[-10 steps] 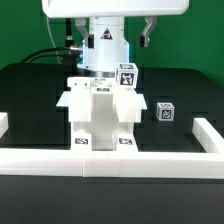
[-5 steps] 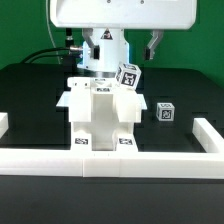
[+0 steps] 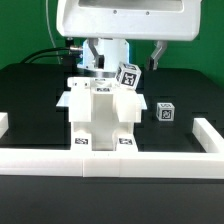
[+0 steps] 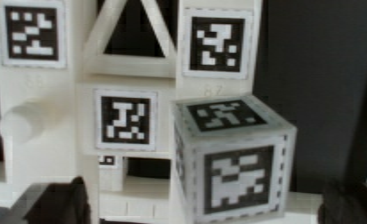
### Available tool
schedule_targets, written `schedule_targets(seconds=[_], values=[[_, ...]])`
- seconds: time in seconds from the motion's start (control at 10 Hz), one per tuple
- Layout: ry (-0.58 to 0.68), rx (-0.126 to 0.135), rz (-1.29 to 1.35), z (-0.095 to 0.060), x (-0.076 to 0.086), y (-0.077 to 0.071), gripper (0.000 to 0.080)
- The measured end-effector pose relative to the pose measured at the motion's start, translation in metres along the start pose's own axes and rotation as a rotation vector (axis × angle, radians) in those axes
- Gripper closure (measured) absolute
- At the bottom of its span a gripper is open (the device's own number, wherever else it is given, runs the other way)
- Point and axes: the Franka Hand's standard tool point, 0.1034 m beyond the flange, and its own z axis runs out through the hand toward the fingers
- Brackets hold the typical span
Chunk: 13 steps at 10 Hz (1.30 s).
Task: Assemble chair
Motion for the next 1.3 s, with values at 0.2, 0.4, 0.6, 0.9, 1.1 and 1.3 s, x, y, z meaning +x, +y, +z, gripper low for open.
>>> schedule_targets(seconds=[0.2, 0.4, 0.6, 0.9, 1.1, 1.3], values=[[-0.004, -0.002, 0.003, 0.0026, -0.0016, 0.0038, 0.0150], [-0.005, -0.001, 0.010, 0.0030, -0.0022, 0.0058, 0.0177], [-0.005, 0.000, 0.011, 0.0035, -0.0023, 0.0042, 0.0362], [-0.005, 0.000, 0.011, 0.0033, -0.0019, 0.0037, 0.0514], [-0.004, 0.003, 0.015, 0.0030, -0.0023, 0.0093, 0.0514], [-0.005, 0.002, 0.054, 0.0031, -0.0023, 0.0096, 0.0514]])
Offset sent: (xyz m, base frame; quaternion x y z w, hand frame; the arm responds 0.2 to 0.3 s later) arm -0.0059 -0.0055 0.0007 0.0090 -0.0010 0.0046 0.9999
